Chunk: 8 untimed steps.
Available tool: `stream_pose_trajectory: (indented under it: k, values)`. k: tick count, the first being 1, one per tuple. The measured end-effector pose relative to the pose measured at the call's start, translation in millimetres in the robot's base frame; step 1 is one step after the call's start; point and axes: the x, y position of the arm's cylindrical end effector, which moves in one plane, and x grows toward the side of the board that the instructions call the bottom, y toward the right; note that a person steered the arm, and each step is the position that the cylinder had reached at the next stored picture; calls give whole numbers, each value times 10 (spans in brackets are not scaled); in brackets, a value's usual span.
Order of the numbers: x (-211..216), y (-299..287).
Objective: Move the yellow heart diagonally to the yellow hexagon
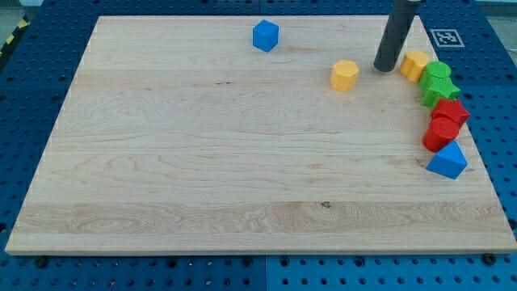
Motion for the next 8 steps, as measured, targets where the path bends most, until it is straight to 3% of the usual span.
stream_pose_trajectory:
  k: [8]
  values:
    - [-79, 365]
